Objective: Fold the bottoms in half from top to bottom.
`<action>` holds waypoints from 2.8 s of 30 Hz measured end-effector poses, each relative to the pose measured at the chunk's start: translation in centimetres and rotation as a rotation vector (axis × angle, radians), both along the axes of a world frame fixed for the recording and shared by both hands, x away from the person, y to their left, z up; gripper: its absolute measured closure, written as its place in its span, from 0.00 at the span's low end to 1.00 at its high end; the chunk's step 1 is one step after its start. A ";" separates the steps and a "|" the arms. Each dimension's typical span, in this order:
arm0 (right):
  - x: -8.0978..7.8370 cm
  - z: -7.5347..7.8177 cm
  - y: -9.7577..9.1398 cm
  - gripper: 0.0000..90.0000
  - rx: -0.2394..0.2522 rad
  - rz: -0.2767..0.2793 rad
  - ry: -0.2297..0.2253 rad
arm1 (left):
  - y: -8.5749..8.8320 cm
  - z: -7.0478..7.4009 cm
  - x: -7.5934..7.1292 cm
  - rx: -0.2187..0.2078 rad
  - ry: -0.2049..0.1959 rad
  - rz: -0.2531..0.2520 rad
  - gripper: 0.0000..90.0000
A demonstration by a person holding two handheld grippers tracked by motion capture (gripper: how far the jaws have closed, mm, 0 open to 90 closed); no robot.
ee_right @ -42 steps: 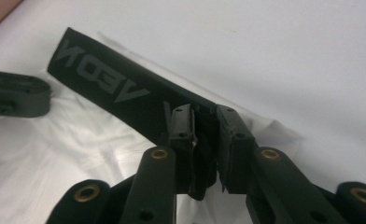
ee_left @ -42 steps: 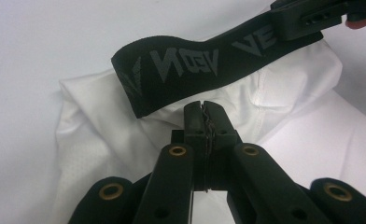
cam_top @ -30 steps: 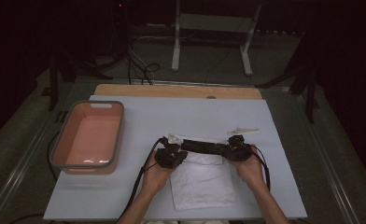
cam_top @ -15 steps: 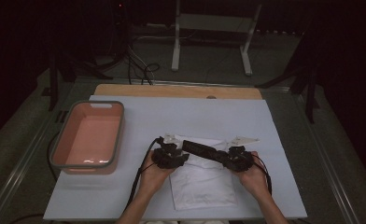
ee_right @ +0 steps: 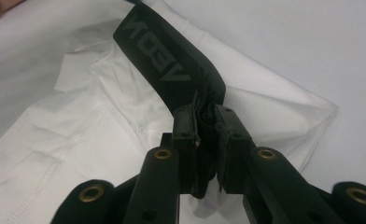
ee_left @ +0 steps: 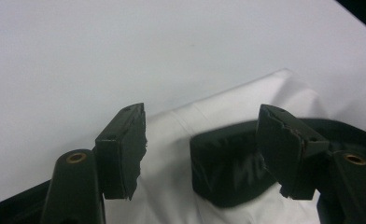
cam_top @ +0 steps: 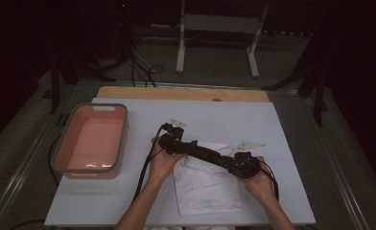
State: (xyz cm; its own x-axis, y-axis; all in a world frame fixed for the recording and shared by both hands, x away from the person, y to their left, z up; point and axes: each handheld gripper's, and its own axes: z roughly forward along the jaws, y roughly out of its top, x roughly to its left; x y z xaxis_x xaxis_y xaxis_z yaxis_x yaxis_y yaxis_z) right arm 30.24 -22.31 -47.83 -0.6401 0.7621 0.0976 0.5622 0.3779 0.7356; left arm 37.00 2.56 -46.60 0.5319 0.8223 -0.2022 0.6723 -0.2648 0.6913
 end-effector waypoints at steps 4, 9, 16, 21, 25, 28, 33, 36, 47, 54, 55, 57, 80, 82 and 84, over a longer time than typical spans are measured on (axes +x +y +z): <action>-0.1 0.0 0.0 0.89 0.001 0.003 0.000 | -0.8 -0.5 0.9 0.009 0.017 0.014 0.39; -0.3 0.0 -0.1 0.89 0.002 0.007 0.000 | -1.2 -1.3 1.3 0.025 0.056 0.010 0.45; -0.7 0.0 -0.4 0.88 0.005 0.011 -0.001 | -0.8 -1.9 0.0 0.010 0.075 0.005 0.49; -1.1 -0.1 -0.5 0.87 0.004 0.014 -0.006 | -0.5 -1.9 -1.2 -0.003 0.076 -0.015 0.52; -1.7 -0.2 -0.6 0.85 0.001 0.015 -0.003 | -0.2 -1.8 -2.5 -0.033 0.065 -0.030 0.54; -2.1 -0.3 -0.6 0.84 -0.015 0.029 -0.005 | 0.0 -1.8 -3.7 -0.038 0.056 -0.048 0.56; -2.5 -0.3 -0.6 0.80 -0.027 0.034 -0.004 | 0.1 -1.8 -5.0 -0.034 0.048 -0.069 0.61; -2.7 -0.2 -0.7 0.76 -0.037 0.039 -0.009 | 0.3 -1.8 -5.5 -0.040 0.051 -0.077 0.64; -3.5 -0.1 -1.0 0.66 -0.080 0.042 -0.035 | 1.1 -2.5 -7.5 -0.057 0.057 -0.098 0.74; -4.0 -0.6 -1.2 0.71 -0.106 0.062 -0.023 | 1.1 -2.8 -8.9 -0.048 0.055 -0.126 0.86; -4.1 -0.7 -1.2 0.75 -0.109 0.068 -0.021 | 1.1 -2.8 -9.1 -0.049 0.055 -0.129 0.88; -4.2 -0.7 -1.2 0.75 -0.113 0.078 -0.020 | 1.1 -2.8 -9.1 -0.049 0.055 -0.129 0.90; -5.6 0.5 -4.0 0.41 0.036 0.063 -0.027 | -0.3 -3.3 -13.1 -0.046 0.011 -0.229 0.91; -5.4 0.6 -4.4 0.40 0.043 0.025 -0.034 | -0.2 -3.4 -13.3 -0.051 0.010 -0.231 0.92; -5.3 0.6 -4.4 0.40 0.042 0.016 -0.038 | -0.2 -3.4 -13.6 -0.048 0.003 -0.240 0.92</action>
